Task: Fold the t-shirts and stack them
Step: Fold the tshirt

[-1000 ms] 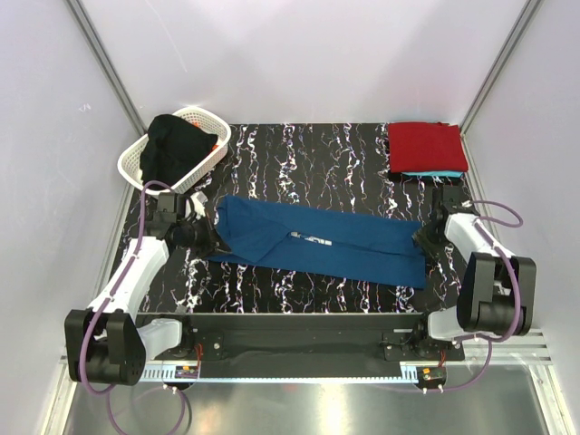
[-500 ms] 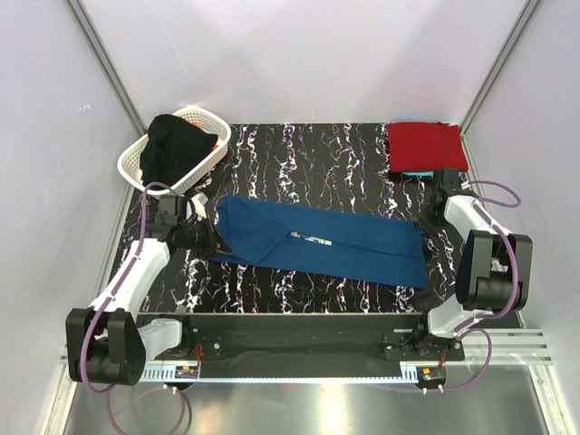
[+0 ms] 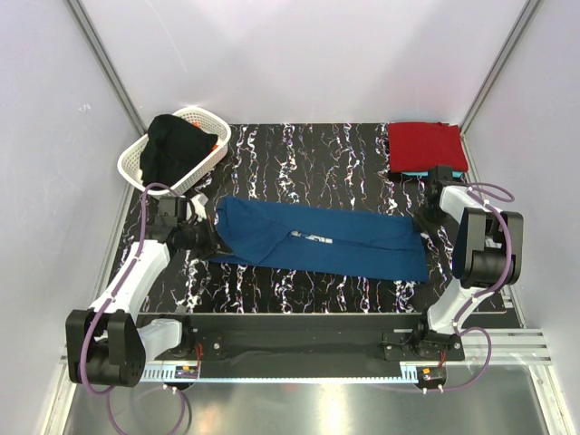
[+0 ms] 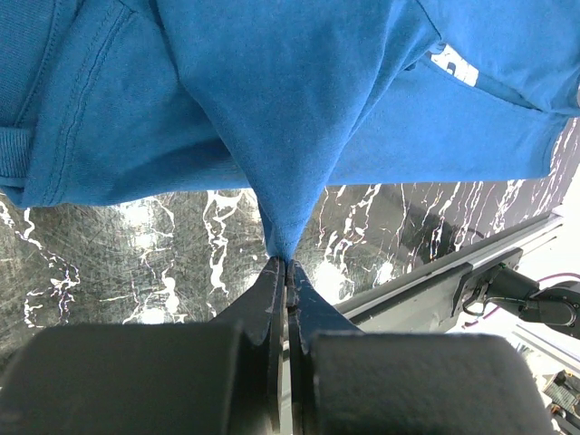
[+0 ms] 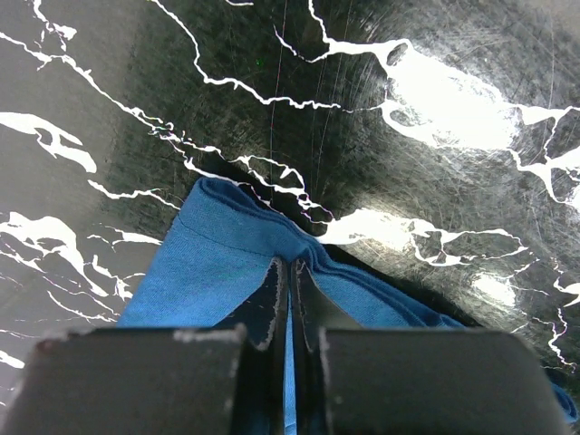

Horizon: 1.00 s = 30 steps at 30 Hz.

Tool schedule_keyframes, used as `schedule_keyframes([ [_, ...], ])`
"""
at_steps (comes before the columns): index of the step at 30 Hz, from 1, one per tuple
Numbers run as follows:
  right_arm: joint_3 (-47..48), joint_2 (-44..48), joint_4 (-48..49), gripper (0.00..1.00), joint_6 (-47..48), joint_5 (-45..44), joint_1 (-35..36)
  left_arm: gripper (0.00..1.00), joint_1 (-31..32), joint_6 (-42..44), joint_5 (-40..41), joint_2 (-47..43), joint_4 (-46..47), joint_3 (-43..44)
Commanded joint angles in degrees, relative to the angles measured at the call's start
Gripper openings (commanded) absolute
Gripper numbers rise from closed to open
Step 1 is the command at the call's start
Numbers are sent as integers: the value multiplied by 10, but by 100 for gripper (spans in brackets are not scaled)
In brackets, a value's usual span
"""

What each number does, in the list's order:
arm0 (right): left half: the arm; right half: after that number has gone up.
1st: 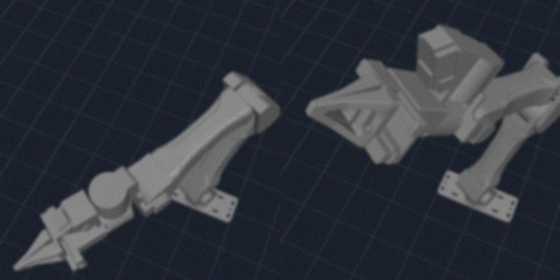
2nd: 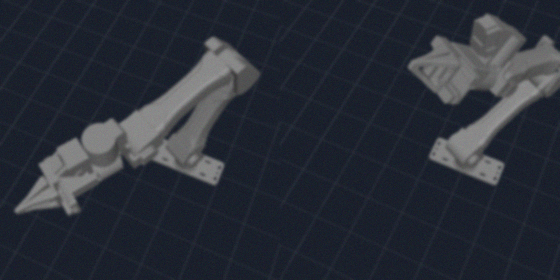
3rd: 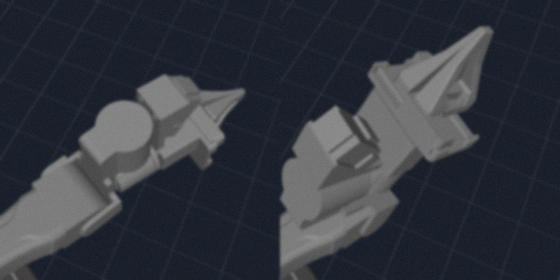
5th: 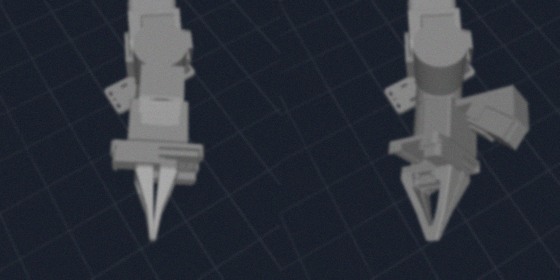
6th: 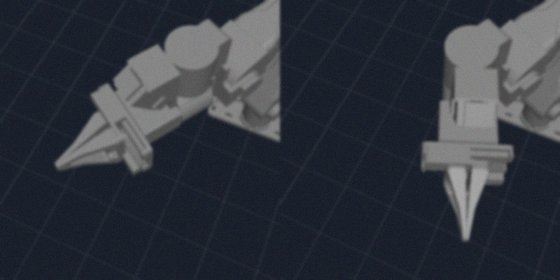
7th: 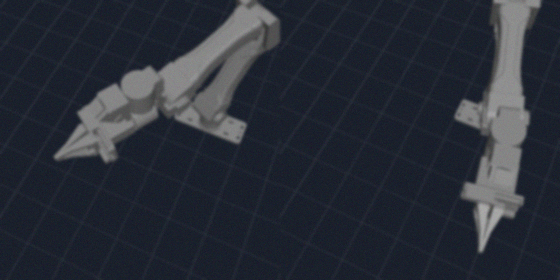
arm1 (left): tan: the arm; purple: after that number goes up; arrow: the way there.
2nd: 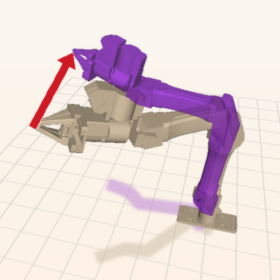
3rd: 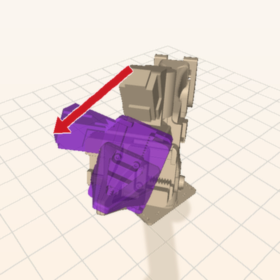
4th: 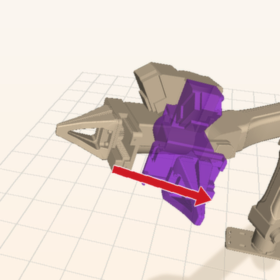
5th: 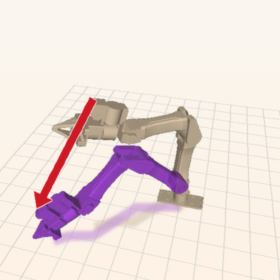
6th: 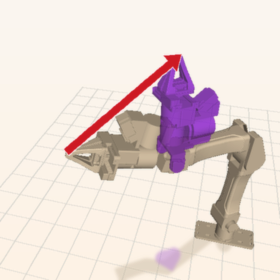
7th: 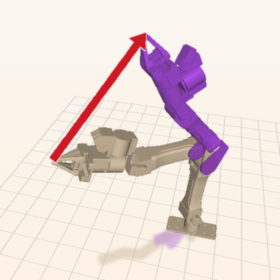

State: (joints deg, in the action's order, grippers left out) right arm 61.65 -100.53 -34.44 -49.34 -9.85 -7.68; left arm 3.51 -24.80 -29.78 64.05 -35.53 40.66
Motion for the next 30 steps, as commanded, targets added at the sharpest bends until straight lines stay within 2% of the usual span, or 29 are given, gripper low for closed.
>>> schedule_keyframes([
  [1,7,1,7,0,-2,-30,-3,0,-3,11,-13,-14,21,-1],
  [4,5,12,6,6,6,-25,-3,0,-3,11,-12,-13,23,-3],
  [5,4,14,7,12,7,-25,-3,0,-3,11,-13,-11,23,-2],
  [10,7,17,7,12,11,-16,-3,0,-2,11,-15,-14,24,-4],
  [13,9,17,6,19,11,-4,-3,0,-3,12,-19,-13,26,-3],
  [14,9,17,7,18,9,-2,-3,0,-2,12,-19,-15,24,-3],
  [16,10,18,8,4,7,1,-3,0,-2,11,-19,-16,26,-3],
  [17,11,20,8,0,7,2,-3,0,-3,11,-19,-17,25,-4],
  [25,20,44,9,0,19,-2,-3,0,-3,11,-17,-15,26,-5],
  [28,21,39,15,11,21,9,-3,0,-2,12,-20,-11,26,-5],
  [29,21,38,17,8,21,11,-3,0,-2,12,-20,-12,26,-5],
  [30,18,35,20,1,21,12,-3,0,-3,12,-19,-13,26,-6],
])
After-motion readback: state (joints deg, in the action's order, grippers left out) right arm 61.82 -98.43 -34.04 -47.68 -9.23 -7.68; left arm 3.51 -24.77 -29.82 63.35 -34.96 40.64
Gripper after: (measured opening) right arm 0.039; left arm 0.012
